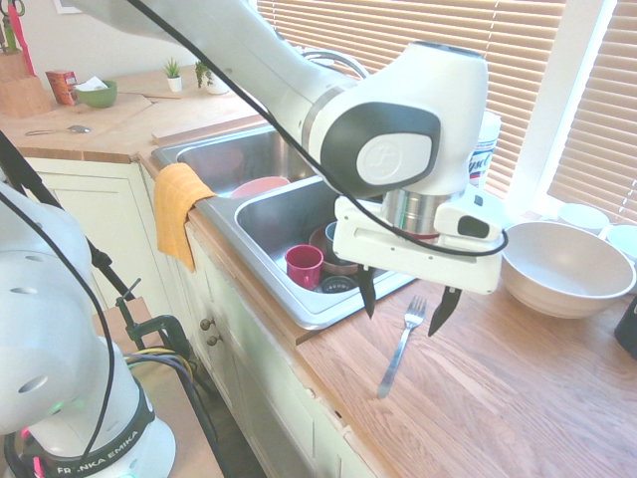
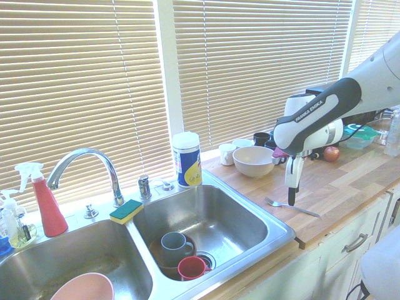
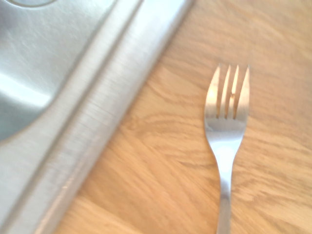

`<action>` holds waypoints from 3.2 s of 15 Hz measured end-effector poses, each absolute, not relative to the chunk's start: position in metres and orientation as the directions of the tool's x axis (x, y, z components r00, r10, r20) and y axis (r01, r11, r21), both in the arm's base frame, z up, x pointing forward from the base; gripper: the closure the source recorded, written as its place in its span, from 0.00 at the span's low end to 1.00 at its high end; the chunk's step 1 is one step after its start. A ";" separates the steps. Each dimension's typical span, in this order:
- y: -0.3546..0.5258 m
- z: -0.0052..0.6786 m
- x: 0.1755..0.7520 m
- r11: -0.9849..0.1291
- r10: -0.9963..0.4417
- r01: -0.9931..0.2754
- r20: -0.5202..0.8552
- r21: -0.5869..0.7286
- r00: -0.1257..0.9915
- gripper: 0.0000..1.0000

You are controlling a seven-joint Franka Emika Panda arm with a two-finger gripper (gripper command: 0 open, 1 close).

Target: Put the fork into the sink

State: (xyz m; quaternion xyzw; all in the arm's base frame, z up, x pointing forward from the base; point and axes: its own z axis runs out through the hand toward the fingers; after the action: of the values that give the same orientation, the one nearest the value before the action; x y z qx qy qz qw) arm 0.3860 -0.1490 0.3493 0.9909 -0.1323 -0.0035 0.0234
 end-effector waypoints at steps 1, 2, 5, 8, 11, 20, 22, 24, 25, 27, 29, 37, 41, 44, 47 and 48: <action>-0.153 0.343 0.386 -0.963 -0.267 -0.267 -0.005 0.047 0.964 0.00; -0.157 0.338 0.386 -0.961 -0.272 -0.272 -0.005 0.046 0.962 0.00; -0.159 0.325 0.387 -0.959 -0.279 -0.279 -0.007 0.044 0.960 1.00; -0.160 0.319 0.390 -0.956 -0.289 -0.289 0.007 0.038 0.957 1.00; -0.154 0.316 0.395 -0.957 -0.288 -0.288 0.017 0.038 0.957 1.00; -0.140 0.312 0.402 -0.954 -0.295 -0.296 0.024 0.036 0.955 1.00; -0.142 0.312 0.401 -0.953 -0.299 -0.300 0.024 0.035 0.954 1.00; -0.142 0.312 0.401 -0.952 -0.302 -0.303 0.024 0.033 0.953 1.00; -0.142 0.312 0.401 -0.952 -0.303 -0.304 0.024 0.032 0.953 1.00; -0.143 0.312 0.401 -0.950 -0.309 -0.310 0.024 0.029 0.951 1.00; -0.145 0.313 0.402 -0.938 -0.345 -0.345 0.027 0.012 0.938 1.00; -0.130 0.423 0.437 -0.816 -0.574 -0.576 0.037 0.045 0.818 1.00; -0.042 0.455 0.462 -0.733 -0.672 -0.679 0.112 0.040 0.732 1.00; 0.030 0.450 0.471 -0.687 -0.718 -0.727 0.142 0.017 0.682 1.00; 0.085 0.419 0.483 -0.648 -0.756 -0.761 0.147 -0.032 0.638 1.00; 0.098 0.405 0.488 -0.642 -0.763 -0.766 0.142 -0.047 0.631 1.00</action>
State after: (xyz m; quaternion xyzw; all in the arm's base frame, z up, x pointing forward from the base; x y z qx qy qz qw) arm 0.4875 0.0985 0.4047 0.9029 -0.4232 0.0747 0.0089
